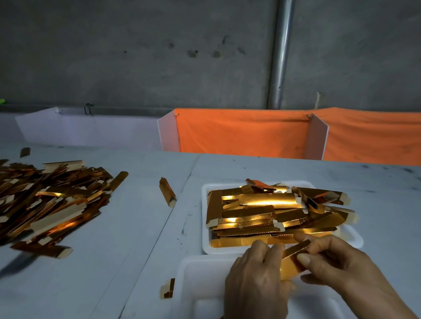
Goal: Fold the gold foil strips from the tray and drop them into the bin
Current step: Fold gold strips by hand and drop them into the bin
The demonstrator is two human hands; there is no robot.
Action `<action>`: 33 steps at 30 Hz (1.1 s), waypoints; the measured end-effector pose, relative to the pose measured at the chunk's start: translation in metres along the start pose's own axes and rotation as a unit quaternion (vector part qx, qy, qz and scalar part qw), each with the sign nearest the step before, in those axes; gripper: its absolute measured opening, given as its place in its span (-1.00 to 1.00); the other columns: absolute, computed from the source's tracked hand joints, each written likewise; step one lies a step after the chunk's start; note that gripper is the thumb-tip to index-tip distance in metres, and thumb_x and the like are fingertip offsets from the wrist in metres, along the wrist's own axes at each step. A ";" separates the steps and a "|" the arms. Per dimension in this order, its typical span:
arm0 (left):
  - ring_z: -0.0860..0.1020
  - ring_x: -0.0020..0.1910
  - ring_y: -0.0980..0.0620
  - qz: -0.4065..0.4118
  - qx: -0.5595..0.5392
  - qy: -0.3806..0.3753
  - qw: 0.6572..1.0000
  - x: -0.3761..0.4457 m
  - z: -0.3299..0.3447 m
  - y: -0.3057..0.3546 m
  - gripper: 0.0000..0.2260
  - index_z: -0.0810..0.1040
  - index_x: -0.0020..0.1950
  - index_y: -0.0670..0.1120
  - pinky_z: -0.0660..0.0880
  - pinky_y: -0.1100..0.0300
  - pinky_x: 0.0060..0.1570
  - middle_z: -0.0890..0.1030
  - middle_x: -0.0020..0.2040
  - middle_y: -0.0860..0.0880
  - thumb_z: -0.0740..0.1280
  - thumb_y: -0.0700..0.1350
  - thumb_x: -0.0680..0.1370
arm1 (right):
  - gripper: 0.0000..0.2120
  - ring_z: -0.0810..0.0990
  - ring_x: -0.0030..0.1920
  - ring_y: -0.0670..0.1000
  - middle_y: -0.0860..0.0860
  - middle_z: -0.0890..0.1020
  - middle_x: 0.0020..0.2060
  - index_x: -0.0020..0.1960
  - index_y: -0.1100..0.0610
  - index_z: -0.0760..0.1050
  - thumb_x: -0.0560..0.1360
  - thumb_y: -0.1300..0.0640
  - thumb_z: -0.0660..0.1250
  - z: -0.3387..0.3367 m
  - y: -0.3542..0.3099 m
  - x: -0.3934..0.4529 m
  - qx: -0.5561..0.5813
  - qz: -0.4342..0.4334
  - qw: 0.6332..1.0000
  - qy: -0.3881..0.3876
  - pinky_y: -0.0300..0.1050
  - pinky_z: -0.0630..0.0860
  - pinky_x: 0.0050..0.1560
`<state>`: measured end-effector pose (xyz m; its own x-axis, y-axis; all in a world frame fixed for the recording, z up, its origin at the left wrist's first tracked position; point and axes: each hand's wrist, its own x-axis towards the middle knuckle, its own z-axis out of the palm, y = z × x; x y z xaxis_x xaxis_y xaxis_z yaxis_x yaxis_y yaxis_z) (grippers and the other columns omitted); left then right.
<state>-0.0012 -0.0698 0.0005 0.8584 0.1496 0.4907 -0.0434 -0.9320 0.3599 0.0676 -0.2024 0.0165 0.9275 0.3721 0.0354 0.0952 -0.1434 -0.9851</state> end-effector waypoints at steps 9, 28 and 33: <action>0.61 -0.34 0.15 0.003 -0.019 0.006 1.000 0.001 0.004 -0.008 -0.44 0.68 -0.08 0.01 0.46 0.44 -0.40 0.63 -0.23 0.12 0.68 0.09 -0.03 | -0.84 0.69 -0.11 0.11 0.21 0.68 -0.12 -0.16 0.27 0.60 0.31 0.19 0.45 -0.005 0.000 0.003 0.095 0.086 0.990 -0.057 -0.14 0.63 -0.23; 0.48 0.21 0.15 0.019 -0.099 -0.040 0.994 -0.001 -0.002 -0.009 -0.51 0.37 0.42 0.05 0.29 0.45 0.06 0.50 0.30 0.10 0.33 0.10 0.52 | -0.82 0.68 -0.12 0.05 0.23 0.68 -0.08 -0.13 0.24 0.66 0.35 0.15 0.39 0.000 0.006 0.003 0.172 0.096 0.975 -0.099 -0.23 0.58 -0.23; 0.26 0.41 0.14 -0.009 -0.099 -0.075 0.992 -0.001 0.000 -0.009 -0.50 0.10 0.53 0.07 0.21 0.33 0.34 0.29 0.47 0.11 0.09 0.14 0.61 | -0.82 0.68 -0.15 0.05 0.21 0.68 -0.14 -0.14 0.23 0.67 0.37 0.15 0.37 0.000 0.007 0.003 0.175 0.078 0.978 -0.085 -0.23 0.60 -0.20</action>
<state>-0.0016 -0.0611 -0.0030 0.9259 0.1015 0.3640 -0.1134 -0.8442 0.5239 0.0713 -0.2017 0.0095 0.8448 0.5216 -0.1190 -0.2001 0.1017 -0.9745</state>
